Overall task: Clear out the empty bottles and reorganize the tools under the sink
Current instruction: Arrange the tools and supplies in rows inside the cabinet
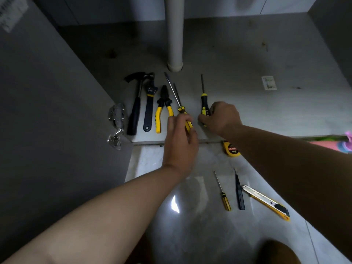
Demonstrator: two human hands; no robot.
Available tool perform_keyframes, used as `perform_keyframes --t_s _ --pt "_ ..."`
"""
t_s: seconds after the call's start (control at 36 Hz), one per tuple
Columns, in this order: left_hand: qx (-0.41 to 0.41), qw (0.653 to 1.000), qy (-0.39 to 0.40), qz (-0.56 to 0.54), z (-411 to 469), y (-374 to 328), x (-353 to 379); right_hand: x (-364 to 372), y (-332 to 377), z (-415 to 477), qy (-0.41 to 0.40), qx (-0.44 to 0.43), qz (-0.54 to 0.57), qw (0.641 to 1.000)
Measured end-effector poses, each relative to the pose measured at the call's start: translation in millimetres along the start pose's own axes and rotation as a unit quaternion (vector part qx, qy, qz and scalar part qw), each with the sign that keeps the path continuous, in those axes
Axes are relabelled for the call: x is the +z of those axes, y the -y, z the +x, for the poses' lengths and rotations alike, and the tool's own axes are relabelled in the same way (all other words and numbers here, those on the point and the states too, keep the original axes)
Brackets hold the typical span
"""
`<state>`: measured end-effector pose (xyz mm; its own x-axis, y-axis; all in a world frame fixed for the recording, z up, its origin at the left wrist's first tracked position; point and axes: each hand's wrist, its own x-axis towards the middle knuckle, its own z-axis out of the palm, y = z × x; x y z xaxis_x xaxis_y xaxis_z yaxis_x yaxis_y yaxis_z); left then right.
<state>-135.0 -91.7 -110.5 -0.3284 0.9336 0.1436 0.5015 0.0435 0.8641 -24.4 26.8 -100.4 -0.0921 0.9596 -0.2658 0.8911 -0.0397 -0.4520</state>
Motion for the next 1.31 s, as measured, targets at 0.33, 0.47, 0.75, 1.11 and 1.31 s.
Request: perform_keyframes --t_s 0.33,0.47,0.75,1.11,1.31 --pt "-0.014 0.998 0.054 0.017 20 1 4 -7 -9 -13 -0.069 -0.010 0.003 0.998" --pt "-0.006 0.997 0.072 0.006 26 -4 7 -14 13 -17 0.011 -0.060 0.190 0.980" --pt "-0.081 0.994 0.032 -0.062 39 1 -1 -12 26 -12 0.100 0.014 0.252 0.962" --pt "0.058 0.899 0.112 0.419 50 23 -25 10 31 -17 0.021 -0.007 -0.014 1.000" --pt "0.067 0.897 0.106 0.423 45 27 -30 24 36 -15 -0.006 -0.035 -0.017 0.999"
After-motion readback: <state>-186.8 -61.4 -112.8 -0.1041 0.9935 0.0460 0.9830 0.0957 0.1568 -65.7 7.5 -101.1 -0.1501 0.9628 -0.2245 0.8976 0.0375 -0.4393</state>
